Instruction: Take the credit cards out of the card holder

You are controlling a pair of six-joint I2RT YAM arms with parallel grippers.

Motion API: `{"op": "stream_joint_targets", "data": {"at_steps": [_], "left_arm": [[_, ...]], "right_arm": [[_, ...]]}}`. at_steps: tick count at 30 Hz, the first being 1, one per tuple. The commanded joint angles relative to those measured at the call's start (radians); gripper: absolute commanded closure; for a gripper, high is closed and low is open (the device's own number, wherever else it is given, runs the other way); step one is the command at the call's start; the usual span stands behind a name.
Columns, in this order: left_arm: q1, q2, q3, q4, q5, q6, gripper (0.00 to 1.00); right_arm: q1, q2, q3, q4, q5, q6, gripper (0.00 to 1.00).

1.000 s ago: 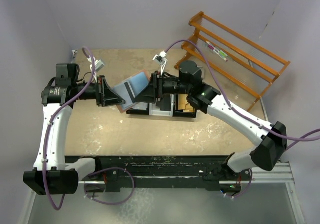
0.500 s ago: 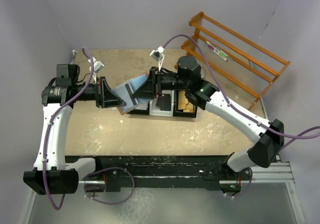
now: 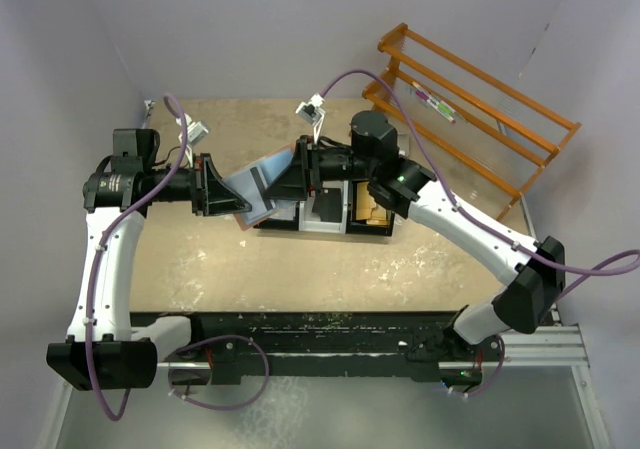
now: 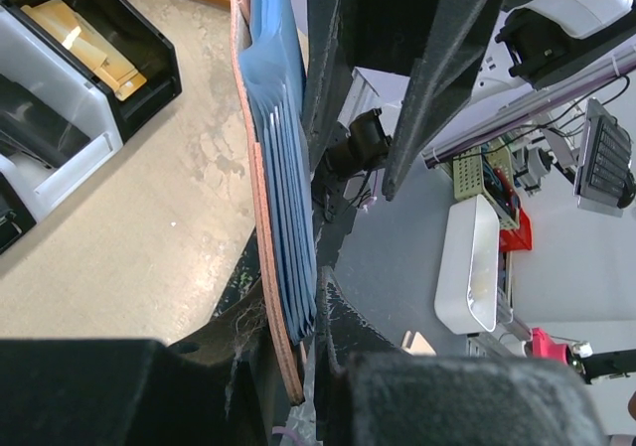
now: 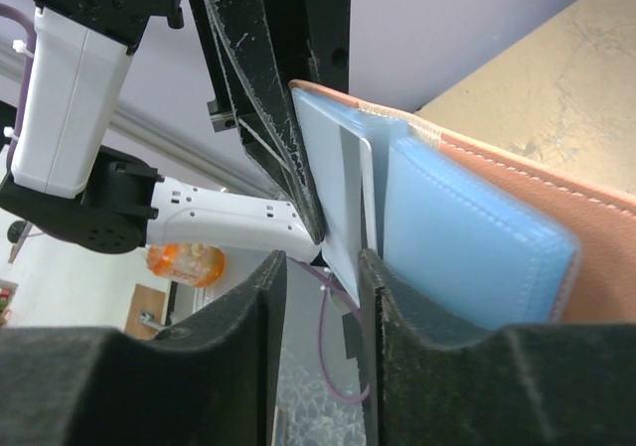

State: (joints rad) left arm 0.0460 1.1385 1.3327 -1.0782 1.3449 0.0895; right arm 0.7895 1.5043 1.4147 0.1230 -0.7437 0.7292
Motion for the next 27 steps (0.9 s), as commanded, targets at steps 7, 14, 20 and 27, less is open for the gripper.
{"op": "stream_joint_targets", "data": {"at_steps": [7,14,20,27], "left_arm": [[0.003,-0.034,0.014,0.043,0.091,-0.012,1.00],[0.003,-0.046,0.015,0.054,0.098,-0.025,1.00],[0.003,-0.042,0.014,0.060,0.105,-0.031,1.00],[0.003,-0.042,0.014,0.065,0.114,-0.032,1.00]], "right_arm": [[-0.029,-0.030,0.077,-0.122,0.037,-0.073,0.54],[-0.018,-0.007,0.102,-0.099,0.076,-0.090,0.53],[0.003,0.013,0.088,-0.004,0.033,-0.035,0.57],[0.004,0.000,0.047,0.093,-0.018,0.022,0.69]]}}
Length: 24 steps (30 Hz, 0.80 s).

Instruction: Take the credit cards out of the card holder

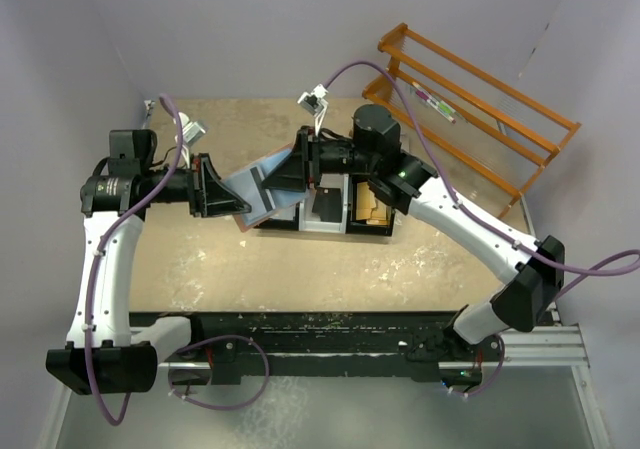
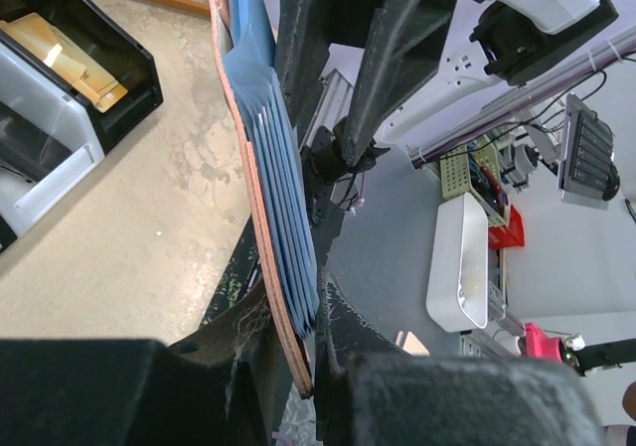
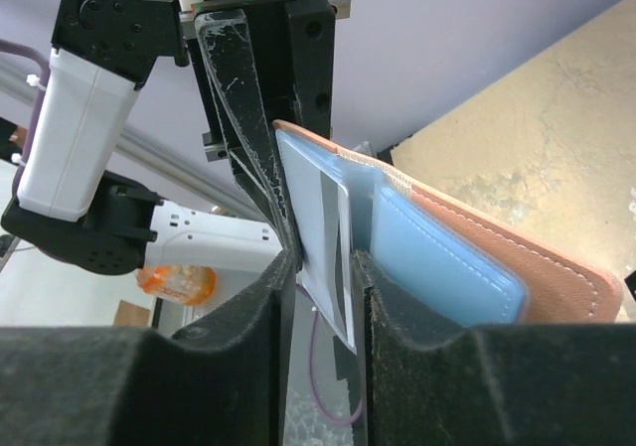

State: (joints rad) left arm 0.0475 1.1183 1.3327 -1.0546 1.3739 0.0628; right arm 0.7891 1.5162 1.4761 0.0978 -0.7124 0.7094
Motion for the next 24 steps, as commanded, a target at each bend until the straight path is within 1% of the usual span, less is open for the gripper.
{"op": "stream_joint_targets", "data": {"at_steps": [1,6,10,15,18,24], "left_arm": [[0.002,-0.022,0.014,0.044,0.086,-0.007,1.00],[0.002,-0.023,0.016,0.056,0.097,-0.023,1.00],[0.002,-0.031,0.013,0.085,0.112,-0.048,1.00],[0.002,-0.040,0.011,0.106,0.138,-0.062,1.00],[0.002,-0.042,0.011,0.114,0.173,-0.067,0.99],[0.002,-0.047,0.008,0.120,0.227,-0.067,0.99]], "right_arm": [[0.004,-0.015,-0.020,0.134,-0.054,0.051,0.72],[0.004,-0.029,-0.049,0.186,-0.079,0.098,0.82],[0.004,-0.036,-0.068,0.197,-0.113,0.118,0.90],[0.003,-0.040,-0.088,0.210,-0.113,0.130,0.99],[-0.005,-0.041,-0.103,0.224,-0.112,0.147,1.00],[-0.031,-0.055,-0.154,0.306,-0.145,0.210,1.00]]}}
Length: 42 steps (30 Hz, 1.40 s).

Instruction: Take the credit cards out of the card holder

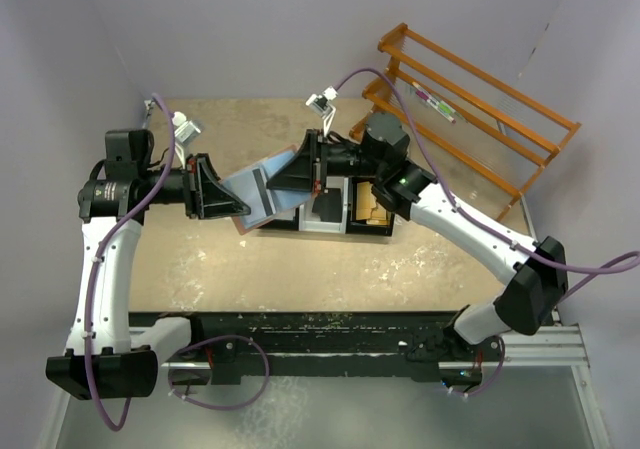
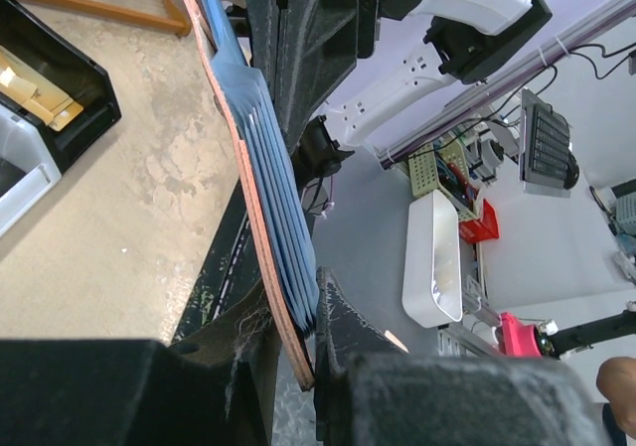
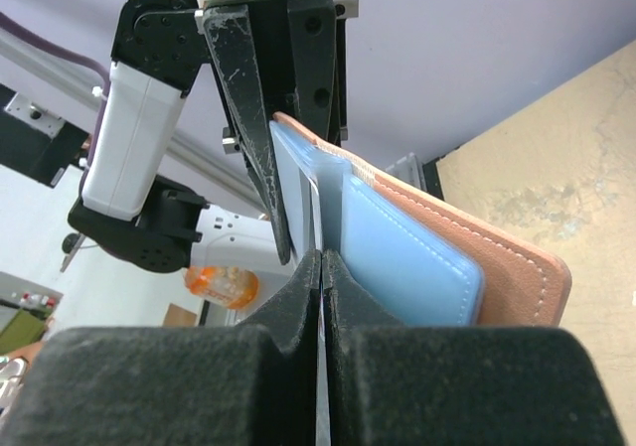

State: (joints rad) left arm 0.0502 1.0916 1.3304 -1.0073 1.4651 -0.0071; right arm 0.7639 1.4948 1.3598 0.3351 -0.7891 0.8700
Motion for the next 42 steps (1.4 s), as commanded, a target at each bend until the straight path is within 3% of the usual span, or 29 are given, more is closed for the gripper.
{"op": "stream_joint_targets", "data": {"at_steps": [1,13,14,17,19,28,35,42], "left_arm": [[-0.001,-0.022,0.010,0.073,0.140,0.002,0.98],[0.000,-0.033,0.010,0.086,0.152,-0.009,0.99],[-0.001,-0.033,0.010,0.087,0.152,-0.009,1.00],[-0.001,-0.033,0.008,0.086,0.153,-0.011,1.00],[-0.001,-0.033,0.011,0.087,0.156,-0.013,1.00],[0.000,-0.043,0.012,0.091,0.163,-0.019,1.00],[0.000,-0.042,0.007,0.091,0.164,-0.017,1.00],[-0.001,-0.046,0.005,0.090,0.152,-0.019,1.00]], "right_arm": [[-0.011,-0.038,-0.047,0.084,-0.074,0.059,1.00],[-0.046,-0.071,-0.091,0.124,-0.089,0.091,1.00],[-0.046,-0.070,-0.089,0.124,-0.086,0.089,0.97],[-0.046,-0.055,-0.072,0.140,-0.055,0.087,0.73],[-0.045,-0.038,-0.058,0.148,-0.057,0.093,0.65],[-0.037,0.000,-0.027,0.146,-0.052,0.097,0.56],[-0.016,0.021,0.003,0.143,-0.047,0.093,0.58],[0.001,0.037,0.028,0.152,-0.039,0.097,0.72]]}}
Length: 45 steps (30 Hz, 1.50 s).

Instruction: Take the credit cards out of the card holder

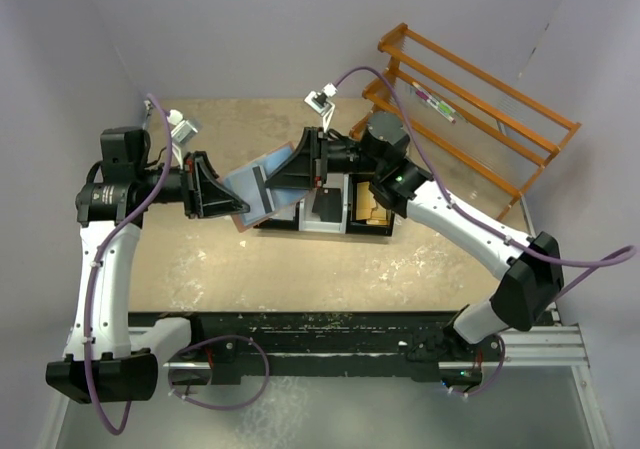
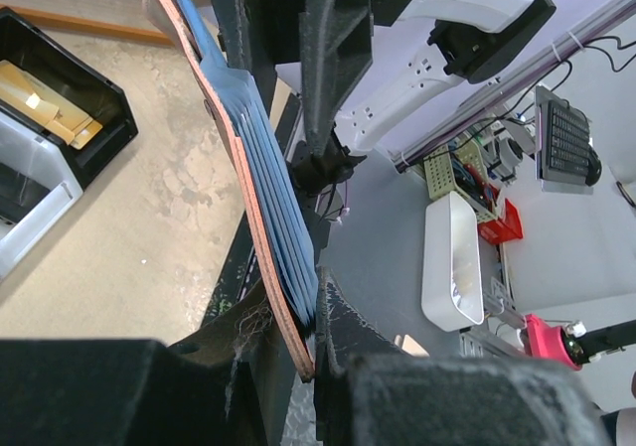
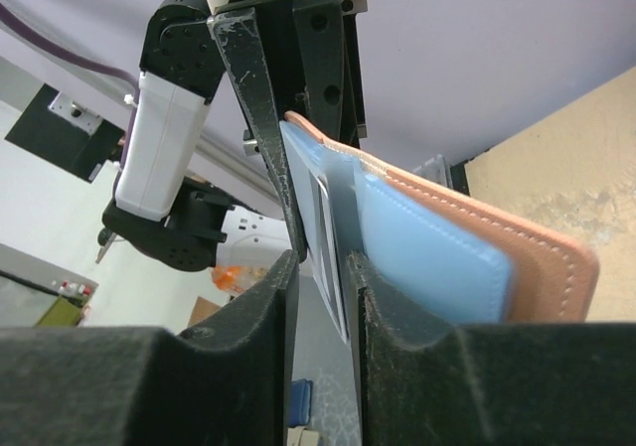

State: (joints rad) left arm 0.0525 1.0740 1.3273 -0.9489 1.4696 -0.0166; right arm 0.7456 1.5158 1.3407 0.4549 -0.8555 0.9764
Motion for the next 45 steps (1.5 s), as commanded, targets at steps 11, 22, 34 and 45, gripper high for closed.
{"op": "stream_joint_targets", "data": {"at_steps": [11,22,34,45], "left_arm": [[-0.003,-0.031,0.006,0.031,0.140,-0.010,1.00],[-0.003,-0.032,0.009,0.040,0.139,-0.028,1.00],[-0.003,-0.040,0.012,0.055,0.139,-0.049,0.99],[-0.003,-0.033,0.007,0.098,0.075,-0.103,1.00]], "right_arm": [[0.023,-0.003,0.023,0.037,0.014,0.008,0.97],[-0.030,-0.051,-0.039,0.036,0.012,0.023,1.00],[-0.069,-0.065,-0.018,0.010,0.002,0.016,1.00],[-0.060,-0.054,-0.008,-0.012,0.012,-0.023,0.94]]}}
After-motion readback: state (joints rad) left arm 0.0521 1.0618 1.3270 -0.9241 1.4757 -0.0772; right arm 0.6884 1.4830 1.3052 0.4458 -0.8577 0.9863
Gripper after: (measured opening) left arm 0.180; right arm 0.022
